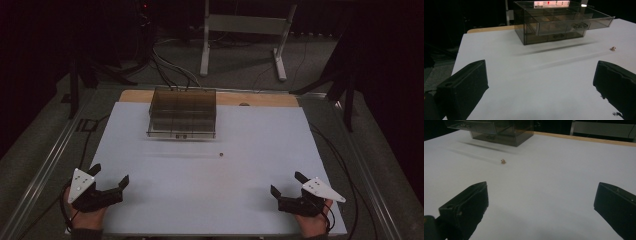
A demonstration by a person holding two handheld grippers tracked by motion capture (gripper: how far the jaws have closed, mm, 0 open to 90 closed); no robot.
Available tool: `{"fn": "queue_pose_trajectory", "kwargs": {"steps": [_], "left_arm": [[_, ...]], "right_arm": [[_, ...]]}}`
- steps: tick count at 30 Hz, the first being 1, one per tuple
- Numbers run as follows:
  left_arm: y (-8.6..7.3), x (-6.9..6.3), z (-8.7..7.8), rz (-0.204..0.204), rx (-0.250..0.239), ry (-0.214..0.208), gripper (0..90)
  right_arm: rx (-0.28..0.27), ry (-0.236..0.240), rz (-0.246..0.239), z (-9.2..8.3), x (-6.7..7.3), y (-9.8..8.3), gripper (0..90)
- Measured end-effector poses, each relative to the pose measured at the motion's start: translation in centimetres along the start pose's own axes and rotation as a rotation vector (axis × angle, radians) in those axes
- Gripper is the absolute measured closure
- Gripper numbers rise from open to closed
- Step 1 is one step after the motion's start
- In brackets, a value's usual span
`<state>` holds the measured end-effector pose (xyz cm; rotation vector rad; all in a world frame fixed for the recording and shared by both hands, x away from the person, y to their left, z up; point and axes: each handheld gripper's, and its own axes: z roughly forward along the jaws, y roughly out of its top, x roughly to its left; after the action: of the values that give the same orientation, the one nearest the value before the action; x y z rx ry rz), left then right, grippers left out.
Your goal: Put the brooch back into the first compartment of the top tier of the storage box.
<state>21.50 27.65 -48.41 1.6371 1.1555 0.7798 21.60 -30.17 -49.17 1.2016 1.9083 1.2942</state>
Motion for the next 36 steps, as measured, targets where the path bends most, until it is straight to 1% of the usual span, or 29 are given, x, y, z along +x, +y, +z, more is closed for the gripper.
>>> {"fn": "queue_pose_trajectory", "kwargs": {"steps": [2, 3, 5, 8, 12, 15, 18, 20, 21, 22, 23, 24, 25, 27, 29, 31, 33, 34, 36], "left_arm": [[0.0, -0.1, 0.0, 0.001, 0.0, 0.003, 0.3], [0.0, -0.1, -0.1, 0.01, 0.005, 0.0, 0.3], [-0.1, -0.1, 0.0, 0.012, 0.008, -0.002, 0.3], [-0.1, -0.1, 0.0, 0.011, 0.01, -0.004, 0.3], [0.0, -0.2, 0.1, 0.014, 0.013, -0.01, 0.3], [0.2, -0.3, 0.2, 0.009, 0.019, -0.014, 0.3], [0.7, -0.6, 0.4, 0.015, 0.017, -0.023, 0.4], [0.7, -0.6, 0.4, 0.015, 0.017, -0.023, 0.3], [1.2, -0.9, 0.6, 0.019, 0.015, -0.038, 0.3], [1.4, -1.1, 0.7, 0.019, 0.019, -0.04, 0.4], [1.6, -1.1, 1.0, 0.018, 0.033, -0.041, 0.4], [1.7, -1.2, 1.3, 0.016, 0.049, -0.053, 0.4], [1.9, -1.2, 1.5, 0.015, 0.055, -0.067, 0.4], [2.0, -1.4, 2.0, 0.027, 0.049, -0.075, 0.4], [2.3, -1.6, 2.3, 0.026, 0.042, -0.098, 0.4], [2.7, -1.9, 2.7, 0.034, 0.039, -0.106, 0.3], [3.1, -2.1, 3.1, 0.044, 0.034, -0.112, 0.4], [3.3, -2.3, 3.3, 0.045, 0.036, -0.115, 0.3], [3.7, -2.4, 3.8, 0.032, 0.054, -0.128, 0.4]], "right_arm": [[-0.001, 0.0, -0.002, 0.0, 0.0, 0.0, 0.0], [-0.003, -0.003, -0.004, -0.1, 0.0, 0.0, 0.0], [-0.007, -0.008, -0.006, 0.0, 0.3, 0.0, 0.0], [0.002, -0.015, -0.029, 0.2, 0.5, -0.1, 0.0], [-0.004, -0.017, -0.038, 0.3, 0.6, -0.1, 0.0], [-0.005, -0.022, -0.033, 0.3, 0.6, -0.1, 0.0], [-0.011, -0.026, -0.022, 0.3, 0.6, -0.1, 0.0], [-0.013, -0.026, -0.025, 0.3, 0.6, -0.1, 0.0], [-0.013, -0.026, -0.025, 0.3, 0.6, -0.1, 0.0], [-0.014, -0.027, -0.029, 0.3, 0.7, -0.1, 0.0], [-0.013, -0.029, -0.034, 0.3, 0.8, -0.1, 0.0], [-0.011, -0.032, -0.033, 0.3, 0.8, -0.1, 0.0], [-0.009, -0.033, -0.032, 0.3, 0.8, -0.1, 0.0], [-0.004, -0.033, -0.022, 0.2, 0.8, 0.0, 0.0], [0.002, -0.036, -0.017, 0.1, 0.8, 0.0, 0.0], [0.0, -0.044, -0.017, 0.0, 0.8, 0.1, 0.0], [0.005, -0.036, -0.012, 0.0, 0.7, 0.2, 0.0], [0.006, -0.035, -0.012, 0.0, 0.7, 0.2, 0.0], [0.008, -0.035, -0.015, 0.0, 0.7, 0.2, 0.0]]}}
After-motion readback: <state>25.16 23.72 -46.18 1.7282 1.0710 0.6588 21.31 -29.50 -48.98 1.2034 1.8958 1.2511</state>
